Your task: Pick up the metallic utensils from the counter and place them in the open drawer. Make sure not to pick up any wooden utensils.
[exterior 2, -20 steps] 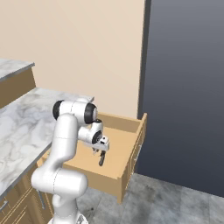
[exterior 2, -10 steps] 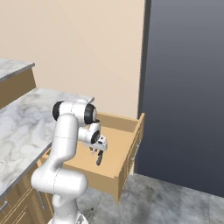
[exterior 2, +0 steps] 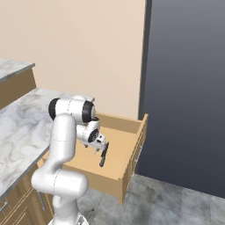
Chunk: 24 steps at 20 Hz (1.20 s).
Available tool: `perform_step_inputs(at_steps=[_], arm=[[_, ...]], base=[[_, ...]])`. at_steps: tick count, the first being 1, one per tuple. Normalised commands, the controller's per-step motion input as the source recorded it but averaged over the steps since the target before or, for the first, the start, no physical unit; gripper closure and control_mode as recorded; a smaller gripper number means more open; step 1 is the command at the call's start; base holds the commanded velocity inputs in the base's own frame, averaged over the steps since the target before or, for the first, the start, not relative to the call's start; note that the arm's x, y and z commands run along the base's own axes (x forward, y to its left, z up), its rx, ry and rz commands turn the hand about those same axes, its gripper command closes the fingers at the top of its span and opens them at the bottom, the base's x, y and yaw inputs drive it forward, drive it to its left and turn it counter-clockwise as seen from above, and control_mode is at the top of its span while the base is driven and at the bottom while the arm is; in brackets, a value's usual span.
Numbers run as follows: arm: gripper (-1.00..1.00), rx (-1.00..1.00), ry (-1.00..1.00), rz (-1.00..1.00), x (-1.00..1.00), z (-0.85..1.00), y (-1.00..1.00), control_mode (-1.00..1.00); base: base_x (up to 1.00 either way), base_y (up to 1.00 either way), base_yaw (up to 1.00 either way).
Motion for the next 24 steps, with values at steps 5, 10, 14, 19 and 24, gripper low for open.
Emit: perform_step_inputs(at_steps=[5,10,14,19,24], arm=[[-1.00,0.16,-0.11,0.00,-0.53,0.86,-0.27,-1.00],[-1.00,0.13,-0.13,0.00,-0.61,0.89,-0.22,-1.00],[-1.00,0.05,-0.11,0.00,-0.42,0.57,-0.14,-1.00],[-1.00,0.07,-0.11,0.00,-0.37,0.66,-0.09,-1.00],[-1.00,0.13,-0.05,0.00,-0.36,0.97,-0.03,-1.00]], base=[[0.00,0.00,0.00],[0.00,0.00,0.00],[0.00,0.00,0.00],[0.00,0.00,0.00],[0.00,0.00,0.00]])
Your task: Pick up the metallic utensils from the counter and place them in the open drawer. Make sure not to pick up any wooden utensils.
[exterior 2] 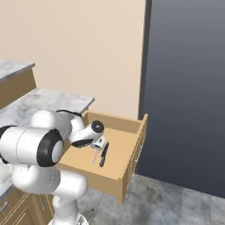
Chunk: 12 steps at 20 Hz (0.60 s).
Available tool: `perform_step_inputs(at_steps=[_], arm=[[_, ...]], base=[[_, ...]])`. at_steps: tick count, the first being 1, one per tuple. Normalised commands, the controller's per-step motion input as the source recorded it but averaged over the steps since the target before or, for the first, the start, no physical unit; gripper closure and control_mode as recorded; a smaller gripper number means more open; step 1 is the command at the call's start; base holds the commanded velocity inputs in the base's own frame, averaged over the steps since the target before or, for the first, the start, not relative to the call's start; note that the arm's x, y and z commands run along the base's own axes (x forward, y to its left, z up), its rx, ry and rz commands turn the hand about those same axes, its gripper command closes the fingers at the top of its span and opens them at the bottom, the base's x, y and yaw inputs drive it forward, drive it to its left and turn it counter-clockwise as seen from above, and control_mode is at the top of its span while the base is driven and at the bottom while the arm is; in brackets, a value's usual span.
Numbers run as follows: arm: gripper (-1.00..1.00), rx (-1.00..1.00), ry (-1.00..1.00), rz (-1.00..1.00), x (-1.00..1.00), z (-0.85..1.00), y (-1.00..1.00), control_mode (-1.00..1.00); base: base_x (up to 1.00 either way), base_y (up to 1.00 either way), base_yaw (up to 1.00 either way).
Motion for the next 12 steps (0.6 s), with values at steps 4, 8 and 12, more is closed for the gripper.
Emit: perform_step_inputs(at_steps=[4,8,12], arm=[[-1.00,0.13,-0.01,0.00,-0.21,1.00,-0.13,-1.00],[-1.00,0.15,0.00,0.00,-0.04,1.00,-0.12,-1.00],[-1.00,0.15,0.00,0.00,-0.12,1.00,-0.20,-1.00]], base=[[0.00,0.00,0.00],[0.00,0.00,0.00],[0.00,0.00,0.00]])
